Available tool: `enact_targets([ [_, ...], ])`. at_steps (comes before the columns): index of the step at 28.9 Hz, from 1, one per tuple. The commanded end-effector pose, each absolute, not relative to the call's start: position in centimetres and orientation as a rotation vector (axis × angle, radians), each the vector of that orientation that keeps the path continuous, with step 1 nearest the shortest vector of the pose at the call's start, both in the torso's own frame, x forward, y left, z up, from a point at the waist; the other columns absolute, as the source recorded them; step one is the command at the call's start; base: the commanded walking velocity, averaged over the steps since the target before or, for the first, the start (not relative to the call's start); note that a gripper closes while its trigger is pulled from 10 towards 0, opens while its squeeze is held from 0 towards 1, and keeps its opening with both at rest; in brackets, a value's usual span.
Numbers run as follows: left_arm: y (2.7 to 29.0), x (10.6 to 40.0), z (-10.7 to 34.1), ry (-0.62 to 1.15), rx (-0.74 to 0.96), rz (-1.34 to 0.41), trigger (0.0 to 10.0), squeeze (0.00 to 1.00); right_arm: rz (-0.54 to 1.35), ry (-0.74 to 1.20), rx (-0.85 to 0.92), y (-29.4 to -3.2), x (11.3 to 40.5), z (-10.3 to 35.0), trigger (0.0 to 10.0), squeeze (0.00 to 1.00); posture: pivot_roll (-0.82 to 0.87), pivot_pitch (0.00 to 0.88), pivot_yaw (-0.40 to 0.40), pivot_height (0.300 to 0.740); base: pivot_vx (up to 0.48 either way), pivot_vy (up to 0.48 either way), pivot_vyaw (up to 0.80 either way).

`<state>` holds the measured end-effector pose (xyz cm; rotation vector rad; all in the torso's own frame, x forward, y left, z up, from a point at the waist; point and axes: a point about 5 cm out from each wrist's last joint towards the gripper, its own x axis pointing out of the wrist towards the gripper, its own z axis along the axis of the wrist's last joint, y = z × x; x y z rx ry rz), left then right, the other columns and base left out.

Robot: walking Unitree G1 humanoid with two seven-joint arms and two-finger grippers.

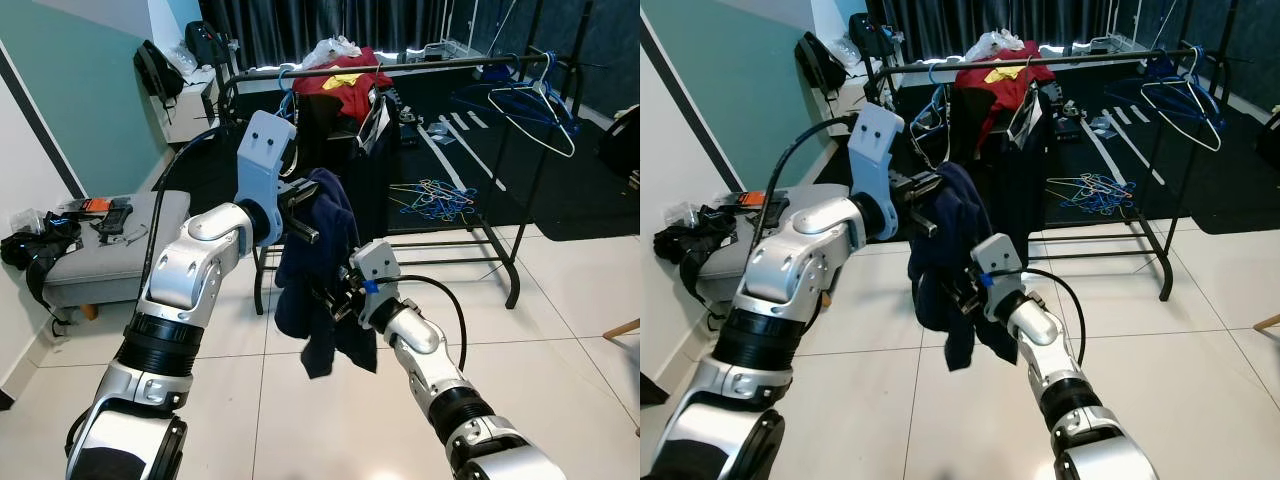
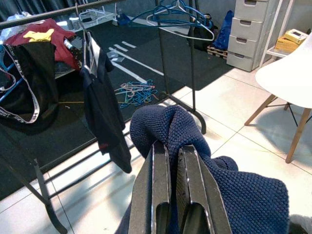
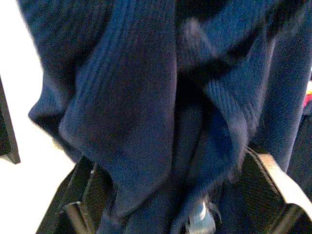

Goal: Hang hanger

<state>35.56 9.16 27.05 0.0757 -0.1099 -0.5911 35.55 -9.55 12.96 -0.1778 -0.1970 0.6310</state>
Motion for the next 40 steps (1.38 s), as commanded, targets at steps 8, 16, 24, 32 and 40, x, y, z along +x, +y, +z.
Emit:
enact_targets([
  [8,9.6,35.2,27.8,-0.126,0.083,-0.582,10.0,0.0,0.622,-0.197,-0.174,-9.4,36.1,13.5,2.8,0.0,0.06,0.0,0.091,0.74,0.0,0.0,0.0],
  [16,9.7,35.1,27.6,-0.115,0.094,-0.578,10.0,0.0,0.592,-0.188,-0.182,-9.8,36.0,13.0,10.0,0.0,0.06,0.0,0.092,0.74,0.0,0.0,0.0],
  [24,10.3,35.2,27.5,-0.104,0.109,-0.562,10.0,0.0,0.562,-0.198,-0.151,-10.5,35.2,12.0,10.0,0.0,0.06,0.0,0.098,0.74,0.0,0.0,0.0],
  [32,10.5,35.4,27.7,-0.103,0.119,-0.557,10.0,0.0,0.548,-0.233,-0.138,-10.9,34.8,11.9,10.0,0.0,0.06,0.0,0.105,0.74,0.0,0.0,0.0],
  [40,10.5,35.6,27.9,-0.11,0.131,-0.555,10.0,0.0,0.528,-0.247,-0.132,-11.2,35.1,12.5,10.0,0.0,0.07,0.0,0.104,0.74,0.0,0.0,0.0],
])
